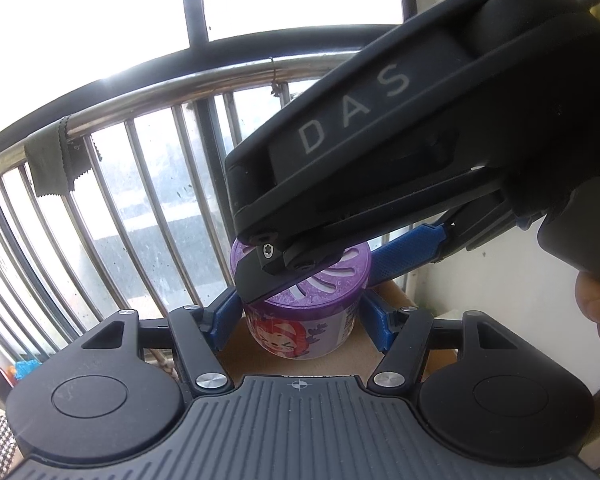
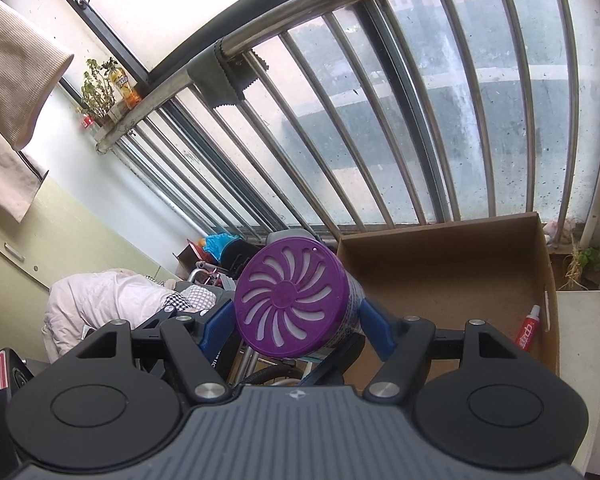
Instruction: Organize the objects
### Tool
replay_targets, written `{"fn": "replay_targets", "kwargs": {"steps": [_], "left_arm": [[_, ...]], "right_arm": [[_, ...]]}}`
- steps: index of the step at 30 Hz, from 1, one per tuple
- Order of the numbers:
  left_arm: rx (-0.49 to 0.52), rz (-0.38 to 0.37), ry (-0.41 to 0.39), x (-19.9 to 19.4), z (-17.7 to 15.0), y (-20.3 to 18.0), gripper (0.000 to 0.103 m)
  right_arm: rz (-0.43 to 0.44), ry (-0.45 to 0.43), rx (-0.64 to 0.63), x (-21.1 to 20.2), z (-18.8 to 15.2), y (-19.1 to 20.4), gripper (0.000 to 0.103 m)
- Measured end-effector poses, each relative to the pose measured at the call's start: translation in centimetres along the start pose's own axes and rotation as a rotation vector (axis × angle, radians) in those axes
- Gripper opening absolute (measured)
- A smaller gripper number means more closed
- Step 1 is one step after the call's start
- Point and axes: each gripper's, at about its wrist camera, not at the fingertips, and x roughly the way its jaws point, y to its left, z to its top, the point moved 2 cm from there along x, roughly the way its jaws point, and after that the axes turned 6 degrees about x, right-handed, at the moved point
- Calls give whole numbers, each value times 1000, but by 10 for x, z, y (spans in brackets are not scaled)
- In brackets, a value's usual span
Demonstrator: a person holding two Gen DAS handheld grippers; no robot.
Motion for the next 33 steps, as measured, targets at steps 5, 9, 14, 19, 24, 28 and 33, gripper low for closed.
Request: {"fn": "replay_targets", "kwargs": {"steps": [5,9,14,19,24,28,33], "left_arm": [[-19,6,22,4,-5,4,64],[-39,11,48,10,-10,7,65],[-66,21,95,22,-18,11,65],[-97,34,147,43,-26,19,64],[-116,44,226,85,-36,29,65],[-115,55,279,133,-47,36,65],[-114,54,345,195,-64,42,65]], "right_arm": [[1,24,0,12,2,1,72],[4,52,-1,26,3,0,72],[18,100,16,47,3,-7,72],[36,157,28,76,8,-16,72],[57,225,57,121,20,-36,72],[75,275,91,167,33,-62,72],[82,330,129,231,47,-102,72]]}}
